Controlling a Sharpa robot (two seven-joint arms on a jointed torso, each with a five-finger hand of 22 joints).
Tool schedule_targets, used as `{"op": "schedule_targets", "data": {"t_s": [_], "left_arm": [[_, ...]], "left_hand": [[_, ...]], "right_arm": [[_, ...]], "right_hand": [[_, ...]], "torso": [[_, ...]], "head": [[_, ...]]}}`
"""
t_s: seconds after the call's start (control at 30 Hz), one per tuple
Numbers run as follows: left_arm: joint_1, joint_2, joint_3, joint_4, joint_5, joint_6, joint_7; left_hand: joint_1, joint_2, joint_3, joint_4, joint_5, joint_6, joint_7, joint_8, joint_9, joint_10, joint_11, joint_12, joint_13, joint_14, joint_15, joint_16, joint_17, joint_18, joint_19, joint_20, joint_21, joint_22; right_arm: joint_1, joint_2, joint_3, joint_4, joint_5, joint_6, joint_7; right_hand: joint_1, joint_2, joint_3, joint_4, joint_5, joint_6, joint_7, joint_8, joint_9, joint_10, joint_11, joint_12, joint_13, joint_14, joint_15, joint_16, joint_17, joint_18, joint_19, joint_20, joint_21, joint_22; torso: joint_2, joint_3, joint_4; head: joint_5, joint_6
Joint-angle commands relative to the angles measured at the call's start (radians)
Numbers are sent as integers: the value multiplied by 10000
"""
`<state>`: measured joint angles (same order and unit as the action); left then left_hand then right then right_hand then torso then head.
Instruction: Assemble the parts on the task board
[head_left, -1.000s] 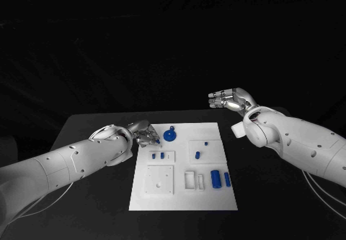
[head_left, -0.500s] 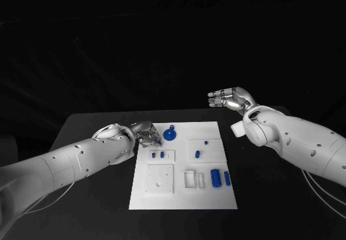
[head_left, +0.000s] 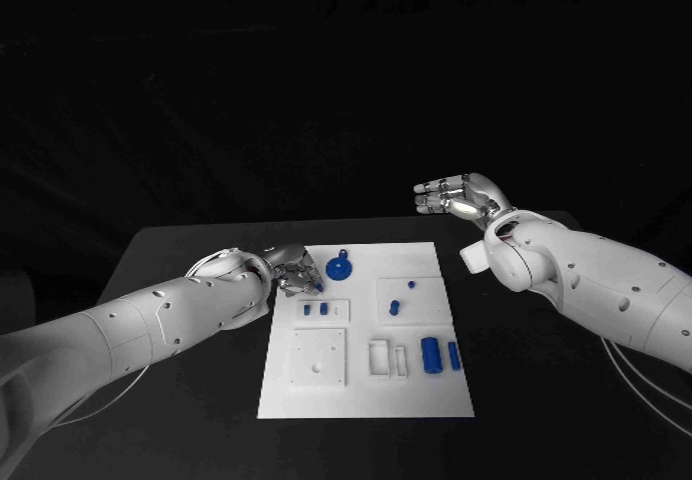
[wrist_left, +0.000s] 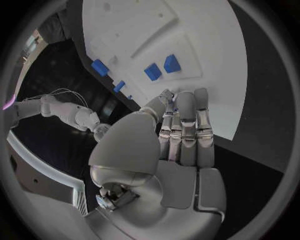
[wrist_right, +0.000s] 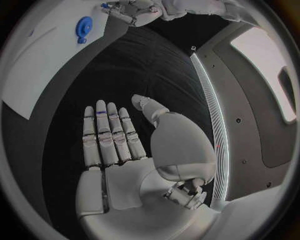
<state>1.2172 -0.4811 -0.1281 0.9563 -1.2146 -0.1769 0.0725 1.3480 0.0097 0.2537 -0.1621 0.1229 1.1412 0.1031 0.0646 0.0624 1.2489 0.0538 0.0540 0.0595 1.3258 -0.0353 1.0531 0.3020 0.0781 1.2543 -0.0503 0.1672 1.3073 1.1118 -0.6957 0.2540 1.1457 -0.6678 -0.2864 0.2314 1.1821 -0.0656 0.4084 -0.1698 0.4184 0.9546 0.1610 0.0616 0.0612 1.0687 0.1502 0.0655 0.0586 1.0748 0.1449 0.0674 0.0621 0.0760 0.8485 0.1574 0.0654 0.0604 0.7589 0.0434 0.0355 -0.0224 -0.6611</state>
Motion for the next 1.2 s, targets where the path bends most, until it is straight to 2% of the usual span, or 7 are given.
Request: {"op": "schedule_targets", "data": {"t_s": [0.03,0.4,0.9,1.2], "left_arm": [[-4,27,-1,-9,-92,221,-107],[-6,32,-6,-21,-20,346,-203],[-20,204,-28,-187,19,334,-290],[-32,252,-49,-207,1,389,-404]], "left_hand": [[16,83,-49,30,-38,69,-24,-21,15,-29,20,38,-9,48,14,-60,-11,6,31,-18,-34,186],[-17,93,-80,56,-52,40,-19,-24,14,-53,30,38,-9,47,19,-62,-11,6,34,-12,-49,180],[-20,120,-107,101,-64,15,-21,-23,14,-70,32,39,-8,48,19,-67,-12,1,64,-12,-105,159],[-15,124,-109,105,-64,13,-21,-22,15,-72,32,39,-8,49,18,-67,-12,1,71,-13,-114,157]], "right_arm": [[1,2,5,14,-71,192,58],[1,3,5,19,-71,211,57],[1,20,5,77,-73,195,77],[1,13,5,79,-73,212,59]], "right_hand": [[-41,37,-54,-19,56,30,19,-19,-14,-59,4,-55,-13,-43,40,-51,-16,64,-61,13,-63,-17],[-51,54,-78,-43,68,18,26,-19,-14,-57,5,-55,-13,-44,39,-49,-15,65,-45,14,-61,-15],[-51,54,-78,-43,68,18,26,-19,-14,-57,5,-55,-13,-44,39,-49,-15,65,-45,14,-61,-15],[-51,54,-78,-43,68,18,26,-19,-14,-57,5,-55,-13,-44,39,-49,-15,65,-45,14,-61,-15]], "torso": [[-5,0,11],[-3,-7,9],[1,6,-13],[-1,13,1]], "head": [[-7,-7],[-38,-16],[-41,-14],[-22,-7]]}}
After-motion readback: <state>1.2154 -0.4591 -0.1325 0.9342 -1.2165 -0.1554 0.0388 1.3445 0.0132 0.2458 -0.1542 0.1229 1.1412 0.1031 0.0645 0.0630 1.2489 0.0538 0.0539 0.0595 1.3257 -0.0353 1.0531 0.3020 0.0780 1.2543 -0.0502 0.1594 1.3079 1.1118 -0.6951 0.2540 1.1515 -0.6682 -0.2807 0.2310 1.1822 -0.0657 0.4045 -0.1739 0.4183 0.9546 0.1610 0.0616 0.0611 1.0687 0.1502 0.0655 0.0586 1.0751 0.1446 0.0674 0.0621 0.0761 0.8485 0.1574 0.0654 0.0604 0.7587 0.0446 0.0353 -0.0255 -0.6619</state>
